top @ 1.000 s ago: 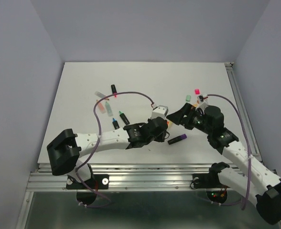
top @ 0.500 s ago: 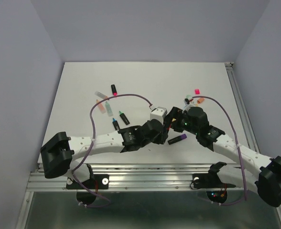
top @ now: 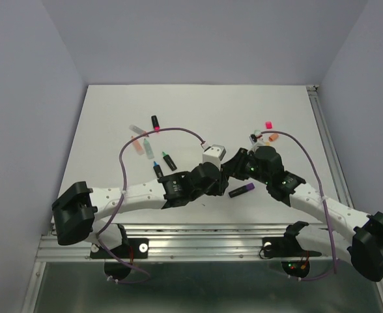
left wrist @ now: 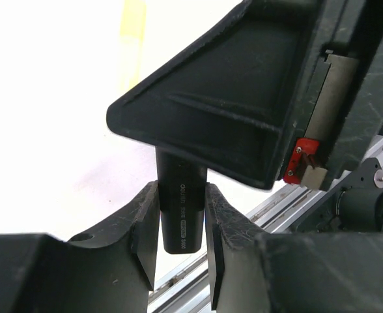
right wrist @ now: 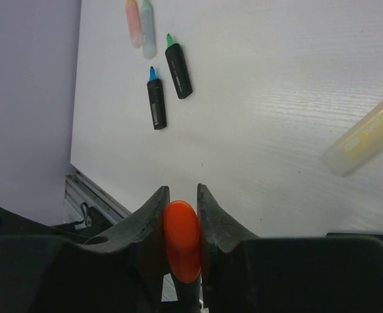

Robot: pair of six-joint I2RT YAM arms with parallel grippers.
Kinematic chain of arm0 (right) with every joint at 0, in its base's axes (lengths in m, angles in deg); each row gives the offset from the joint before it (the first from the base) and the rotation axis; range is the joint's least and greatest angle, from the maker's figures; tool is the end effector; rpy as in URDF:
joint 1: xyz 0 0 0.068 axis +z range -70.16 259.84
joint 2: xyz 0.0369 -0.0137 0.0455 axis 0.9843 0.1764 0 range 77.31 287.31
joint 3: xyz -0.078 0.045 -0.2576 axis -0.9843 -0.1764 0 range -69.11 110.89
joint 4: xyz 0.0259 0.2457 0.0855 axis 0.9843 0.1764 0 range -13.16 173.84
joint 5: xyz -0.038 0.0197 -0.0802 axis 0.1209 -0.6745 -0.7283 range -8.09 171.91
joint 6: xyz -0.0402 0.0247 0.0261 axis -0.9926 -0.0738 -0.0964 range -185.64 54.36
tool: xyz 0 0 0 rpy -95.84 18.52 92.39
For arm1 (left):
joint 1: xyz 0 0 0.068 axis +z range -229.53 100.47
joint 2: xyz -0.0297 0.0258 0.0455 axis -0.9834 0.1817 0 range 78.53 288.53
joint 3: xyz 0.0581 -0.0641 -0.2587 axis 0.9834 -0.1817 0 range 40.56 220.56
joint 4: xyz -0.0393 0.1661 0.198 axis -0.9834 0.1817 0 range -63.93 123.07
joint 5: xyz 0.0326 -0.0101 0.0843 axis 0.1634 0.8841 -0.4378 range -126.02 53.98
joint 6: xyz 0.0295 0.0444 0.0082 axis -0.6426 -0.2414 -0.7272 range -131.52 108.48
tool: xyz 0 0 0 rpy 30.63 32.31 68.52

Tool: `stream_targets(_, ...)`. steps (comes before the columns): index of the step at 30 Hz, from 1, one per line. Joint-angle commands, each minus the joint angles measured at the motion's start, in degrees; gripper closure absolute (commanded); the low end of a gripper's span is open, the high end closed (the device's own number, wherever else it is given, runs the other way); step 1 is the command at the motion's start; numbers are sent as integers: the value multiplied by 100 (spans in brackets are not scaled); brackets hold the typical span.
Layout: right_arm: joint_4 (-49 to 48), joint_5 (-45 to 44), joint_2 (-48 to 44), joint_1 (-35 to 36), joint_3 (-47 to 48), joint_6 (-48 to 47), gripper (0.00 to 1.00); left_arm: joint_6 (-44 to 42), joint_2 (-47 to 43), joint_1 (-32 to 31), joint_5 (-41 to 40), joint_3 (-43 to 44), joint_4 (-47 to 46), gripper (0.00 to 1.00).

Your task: Open the pen caps

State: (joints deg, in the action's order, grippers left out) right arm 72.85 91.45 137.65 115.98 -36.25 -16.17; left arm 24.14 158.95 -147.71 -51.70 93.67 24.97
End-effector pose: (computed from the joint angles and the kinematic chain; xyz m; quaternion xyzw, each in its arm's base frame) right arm 0.1858 0.1430 0.2397 0.0514 0.8330 0.4223 0.3536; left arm 0.1274 -0.2920 0.2669 0.1663 0.8277 -0.3405 0.4140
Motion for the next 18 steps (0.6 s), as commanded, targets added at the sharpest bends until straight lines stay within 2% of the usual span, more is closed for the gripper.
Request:
stream_targets(1,-251,92,-31,69,414,10,83,11,-255,-28,-128,-28,-215,100)
stream_targets(2,-225,48,-31,69,423,27,99,37,-264,-20,-119,-37,-224,100)
stream_targets(11,-321,-233,-48,69,633,-227,99,116,-571,-28,249,-467,-444,100)
stream_targets(12,-331,-225,-48,69,651,-245,99,151,-572,-28,311,-476,-409,92)
stream_targets(13,-357,-190,-40,69,669,-271,99,169,-572,-28,364,-450,-373,78)
stream_targets(14,-392,-85,-39,69,695,-280,99,195,-572,-28,408,-458,-364,50)
stream_targets(16,-436,178,-57,69,713,-315,99,231,-642,-28,470,-485,-355,29)
stream_targets(17,-480,267,-66,77,704,-315,99,240,-685,-28,443,-494,-364,1)
stream_targets(18,-506,372,-118,69,695,-333,99,240,-782,-28,452,-537,-382,1)
